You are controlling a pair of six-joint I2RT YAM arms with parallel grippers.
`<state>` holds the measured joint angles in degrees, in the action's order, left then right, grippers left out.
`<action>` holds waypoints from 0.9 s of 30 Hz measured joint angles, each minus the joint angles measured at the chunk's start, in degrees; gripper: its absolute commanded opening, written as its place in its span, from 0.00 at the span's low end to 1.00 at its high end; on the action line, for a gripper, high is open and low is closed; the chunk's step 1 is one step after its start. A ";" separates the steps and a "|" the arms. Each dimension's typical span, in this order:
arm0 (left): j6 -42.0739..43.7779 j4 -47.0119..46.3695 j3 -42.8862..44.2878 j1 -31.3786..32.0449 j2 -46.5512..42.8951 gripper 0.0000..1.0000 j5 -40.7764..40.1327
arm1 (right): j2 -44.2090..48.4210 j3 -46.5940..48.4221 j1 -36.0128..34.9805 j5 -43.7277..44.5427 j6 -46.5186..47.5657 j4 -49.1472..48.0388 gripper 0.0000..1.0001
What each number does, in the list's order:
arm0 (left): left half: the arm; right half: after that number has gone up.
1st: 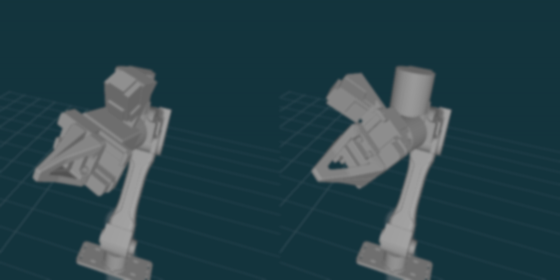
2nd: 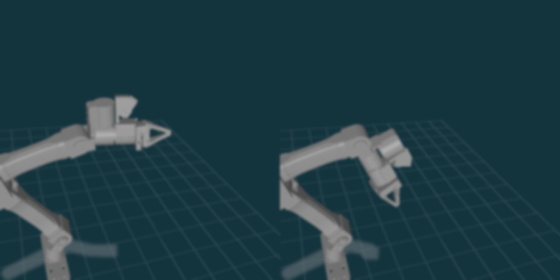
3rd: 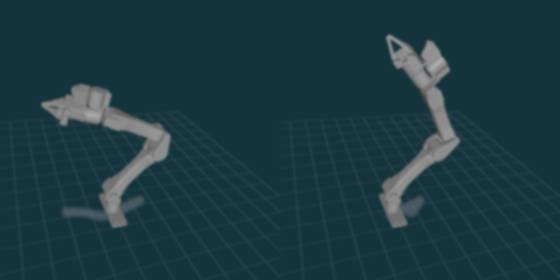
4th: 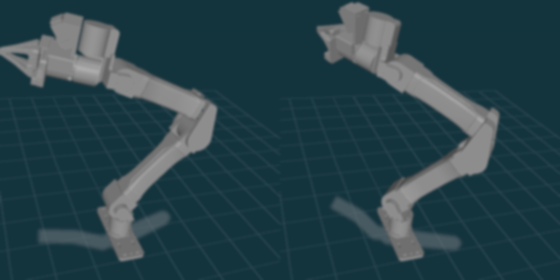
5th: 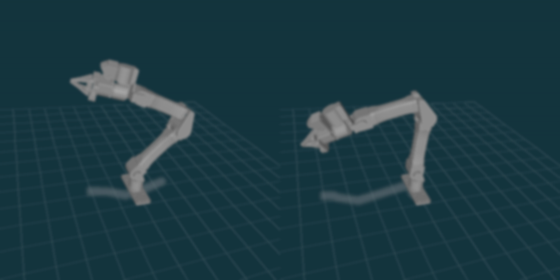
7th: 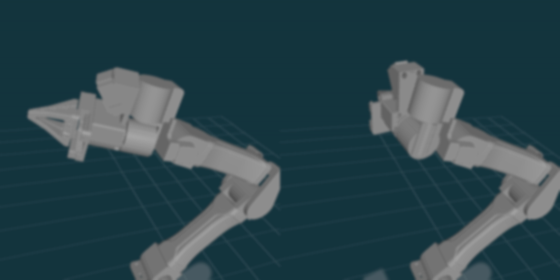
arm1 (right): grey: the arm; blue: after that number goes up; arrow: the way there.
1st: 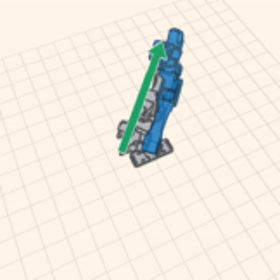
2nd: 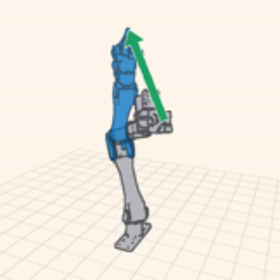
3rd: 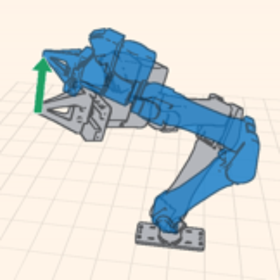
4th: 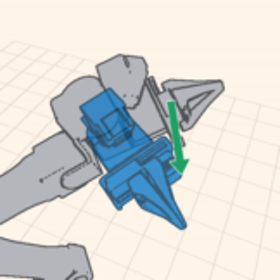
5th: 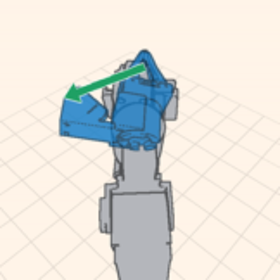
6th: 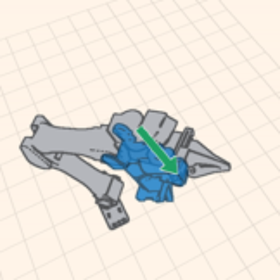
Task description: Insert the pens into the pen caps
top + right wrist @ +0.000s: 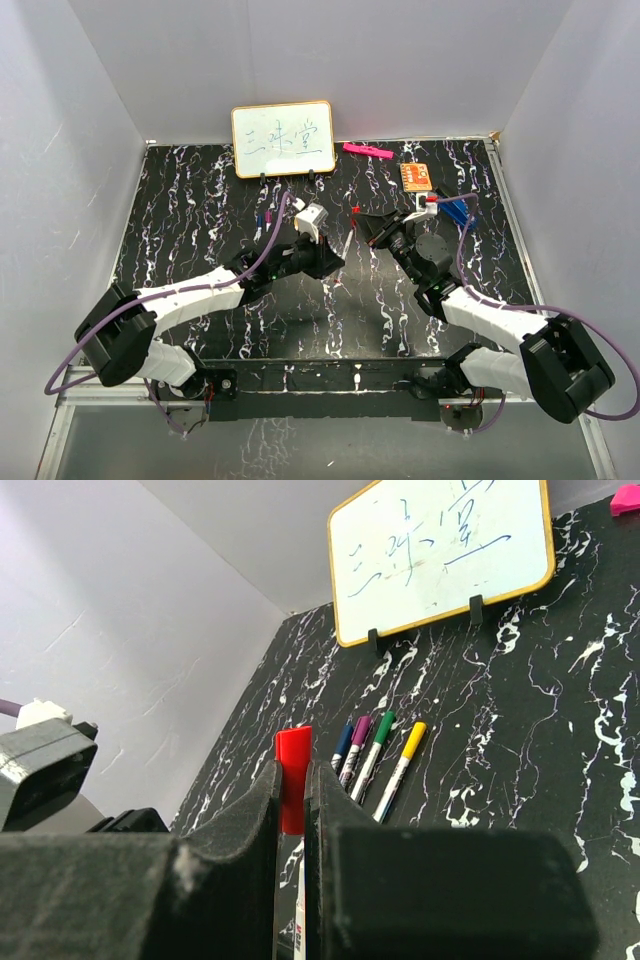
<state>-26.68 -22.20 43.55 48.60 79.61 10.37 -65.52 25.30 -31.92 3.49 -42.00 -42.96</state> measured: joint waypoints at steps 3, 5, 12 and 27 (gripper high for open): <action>-0.17 0.37 -0.96 0.00 -0.33 0.00 0.00 | -0.24 0.04 0.00 0.02 0.50 -0.15 0.00; -0.33 0.52 -1.60 0.00 -0.63 0.00 -0.02 | -0.48 0.11 0.00 0.02 0.85 -0.17 0.00; -0.61 0.76 -2.47 0.00 -1.18 0.00 -0.07 | -1.09 0.20 0.00 -0.02 1.40 -0.17 0.00; -1.03 0.00 -2.45 0.00 -1.42 0.00 -0.04 | -1.46 0.20 -0.33 -0.07 1.38 -0.26 0.00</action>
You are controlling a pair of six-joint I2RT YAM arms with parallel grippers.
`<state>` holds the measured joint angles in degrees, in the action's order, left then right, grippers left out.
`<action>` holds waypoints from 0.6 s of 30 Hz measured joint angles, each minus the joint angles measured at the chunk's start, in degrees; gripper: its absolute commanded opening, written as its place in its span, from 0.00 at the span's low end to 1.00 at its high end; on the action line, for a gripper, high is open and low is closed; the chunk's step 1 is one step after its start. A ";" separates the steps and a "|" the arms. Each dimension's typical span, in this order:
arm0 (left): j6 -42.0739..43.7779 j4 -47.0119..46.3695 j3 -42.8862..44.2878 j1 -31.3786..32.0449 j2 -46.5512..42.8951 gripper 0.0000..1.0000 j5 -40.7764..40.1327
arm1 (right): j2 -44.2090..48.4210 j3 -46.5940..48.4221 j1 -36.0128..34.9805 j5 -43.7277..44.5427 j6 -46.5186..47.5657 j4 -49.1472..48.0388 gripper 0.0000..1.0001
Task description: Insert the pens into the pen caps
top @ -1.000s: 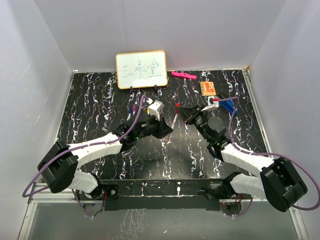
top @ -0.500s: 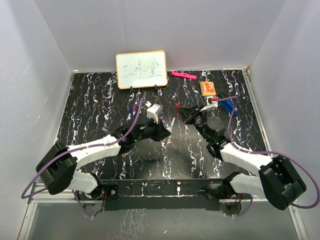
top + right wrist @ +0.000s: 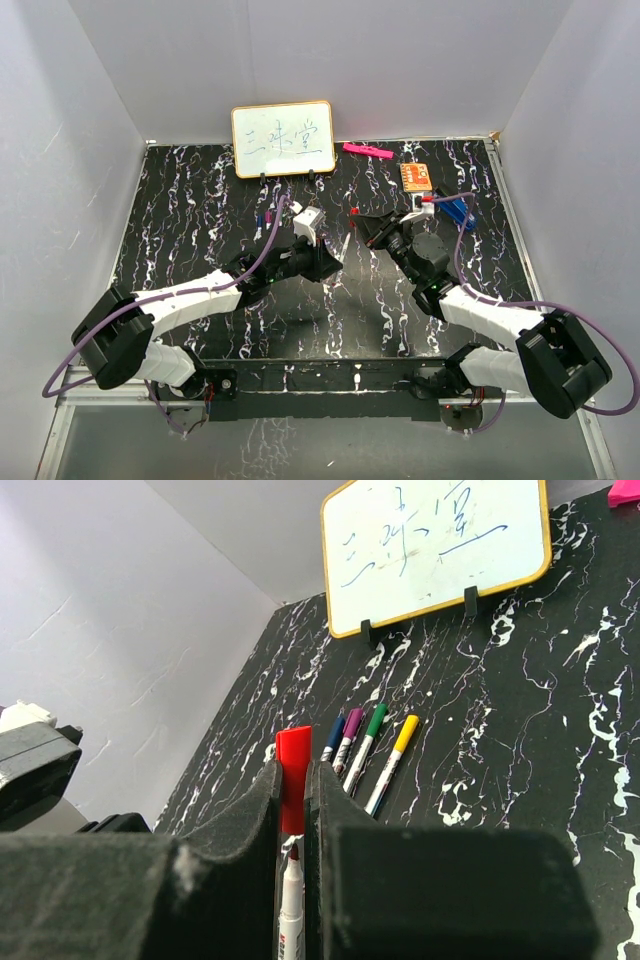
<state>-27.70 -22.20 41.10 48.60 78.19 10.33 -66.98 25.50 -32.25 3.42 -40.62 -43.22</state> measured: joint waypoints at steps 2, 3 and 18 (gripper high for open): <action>-0.02 -0.20 0.04 0.00 0.02 0.00 0.00 | -0.17 0.00 -0.04 -0.02 0.00 -0.09 0.00; -0.02 -0.33 0.04 0.00 0.04 0.00 0.00 | -0.26 0.00 -0.07 -0.07 0.00 -0.17 0.00; -0.42 -0.61 0.04 0.00 0.07 0.00 -0.31 | -0.26 0.00 -0.39 -0.22 0.00 -0.42 0.00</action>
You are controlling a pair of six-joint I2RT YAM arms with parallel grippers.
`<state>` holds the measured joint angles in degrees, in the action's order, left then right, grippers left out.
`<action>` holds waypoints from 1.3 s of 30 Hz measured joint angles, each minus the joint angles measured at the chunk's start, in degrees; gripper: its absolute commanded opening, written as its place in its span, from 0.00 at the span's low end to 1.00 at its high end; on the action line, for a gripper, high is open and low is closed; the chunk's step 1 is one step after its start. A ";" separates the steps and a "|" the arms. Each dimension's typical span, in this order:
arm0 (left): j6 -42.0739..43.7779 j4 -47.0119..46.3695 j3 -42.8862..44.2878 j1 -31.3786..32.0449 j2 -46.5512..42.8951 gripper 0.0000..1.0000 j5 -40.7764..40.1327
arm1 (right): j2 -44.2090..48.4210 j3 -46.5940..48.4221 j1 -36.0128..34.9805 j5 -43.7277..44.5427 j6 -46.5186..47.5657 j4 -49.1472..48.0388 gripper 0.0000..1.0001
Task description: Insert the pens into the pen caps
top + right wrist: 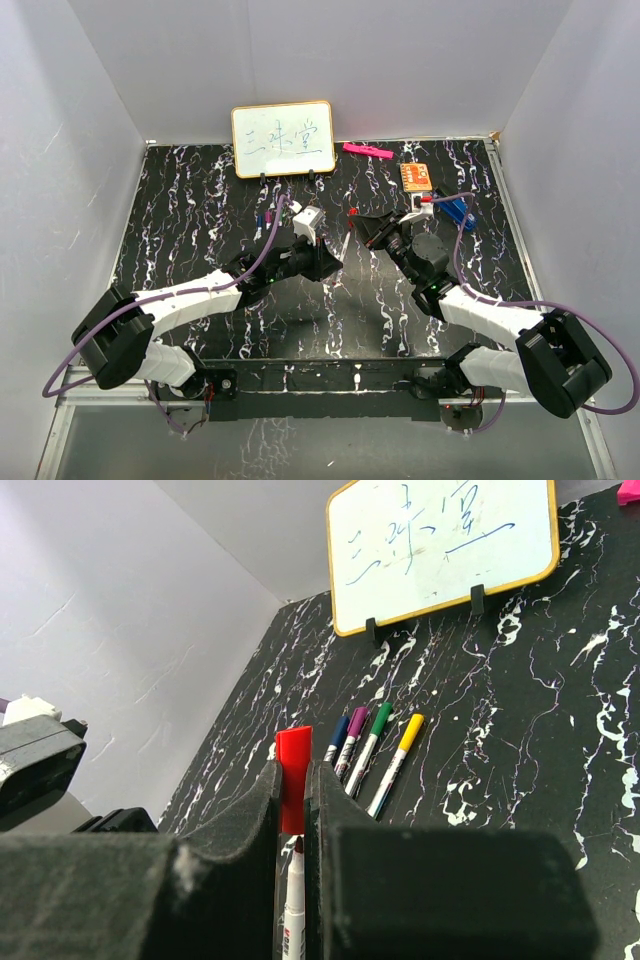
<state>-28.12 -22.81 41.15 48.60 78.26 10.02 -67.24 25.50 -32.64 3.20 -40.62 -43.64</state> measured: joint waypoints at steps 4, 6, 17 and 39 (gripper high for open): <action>-0.02 -0.28 0.00 0.00 0.00 0.00 -0.13 | 0.00 0.00 0.00 0.00 0.00 0.00 0.00; -0.02 -0.48 0.00 0.00 0.00 0.00 -0.13 | 0.00 0.00 -0.11 0.00 0.00 0.00 0.00; -0.02 -0.79 0.00 0.00 0.00 0.00 -0.61 | 0.00 0.00 -0.42 -0.15 -0.07 -0.02 0.00; -2.86 -3.56 0.00 0.39 -0.02 0.00 -4.44 | -0.02 -0.02 -1.16 0.72 -0.26 -2.36 0.00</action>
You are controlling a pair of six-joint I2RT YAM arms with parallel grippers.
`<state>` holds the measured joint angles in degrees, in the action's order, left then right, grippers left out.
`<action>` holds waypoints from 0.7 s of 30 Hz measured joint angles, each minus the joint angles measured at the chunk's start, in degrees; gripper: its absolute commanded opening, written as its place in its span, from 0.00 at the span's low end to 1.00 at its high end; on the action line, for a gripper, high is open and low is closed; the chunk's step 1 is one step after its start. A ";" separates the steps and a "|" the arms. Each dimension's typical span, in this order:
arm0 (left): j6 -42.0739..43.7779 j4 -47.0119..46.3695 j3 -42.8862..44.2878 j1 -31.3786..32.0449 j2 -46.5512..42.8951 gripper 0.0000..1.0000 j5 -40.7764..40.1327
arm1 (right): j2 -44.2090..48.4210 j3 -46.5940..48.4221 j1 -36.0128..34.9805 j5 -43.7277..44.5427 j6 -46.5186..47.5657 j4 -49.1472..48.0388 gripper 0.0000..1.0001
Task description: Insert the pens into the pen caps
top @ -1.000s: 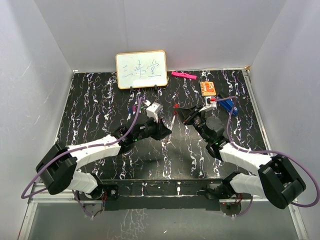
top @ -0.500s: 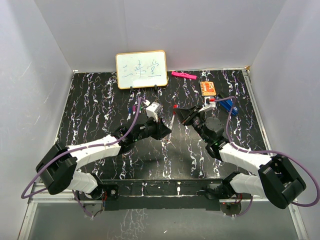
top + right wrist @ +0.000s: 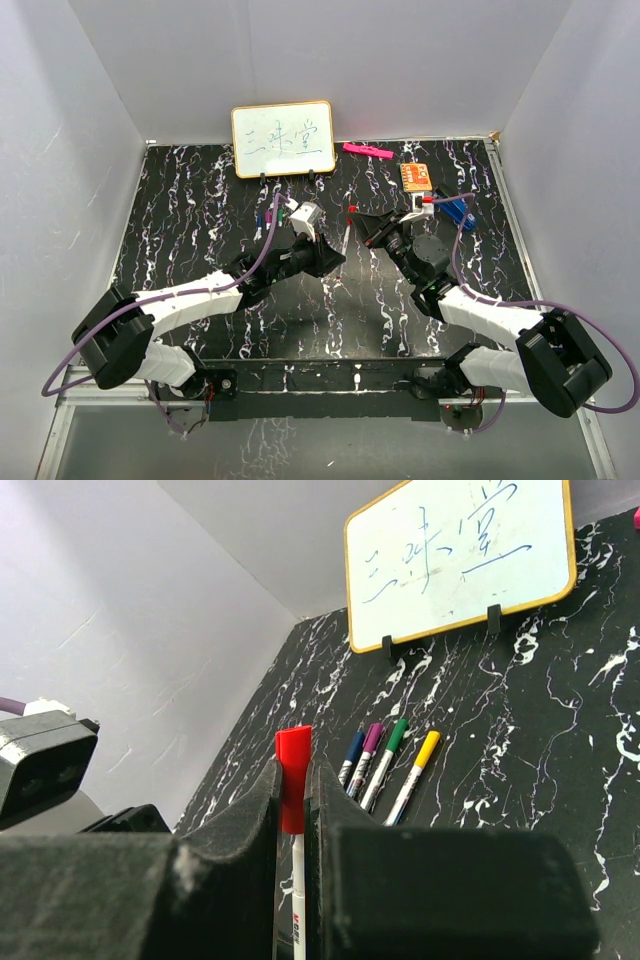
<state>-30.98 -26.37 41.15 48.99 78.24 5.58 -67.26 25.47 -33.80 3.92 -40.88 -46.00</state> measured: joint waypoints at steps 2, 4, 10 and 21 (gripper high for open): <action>-0.17 -0.31 0.09 0.04 0.00 0.00 -0.24 | -0.15 0.00 0.00 0.20 -0.02 -0.59 0.00; -0.20 -0.44 0.17 0.07 0.00 0.00 -0.24 | -0.31 0.00 0.00 0.37 -0.02 -0.94 0.00; -0.35 -0.59 0.24 0.07 0.00 0.00 -0.20 | -0.37 0.00 0.00 0.59 -0.02 -1.20 0.00; -0.33 0.31 0.35 0.04 -0.04 0.00 -0.09 | -1.09 0.15 0.00 0.68 0.79 -0.85 0.00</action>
<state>-31.31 -26.06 41.50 49.04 78.19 5.50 -68.36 25.63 -33.80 4.60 -40.10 -46.85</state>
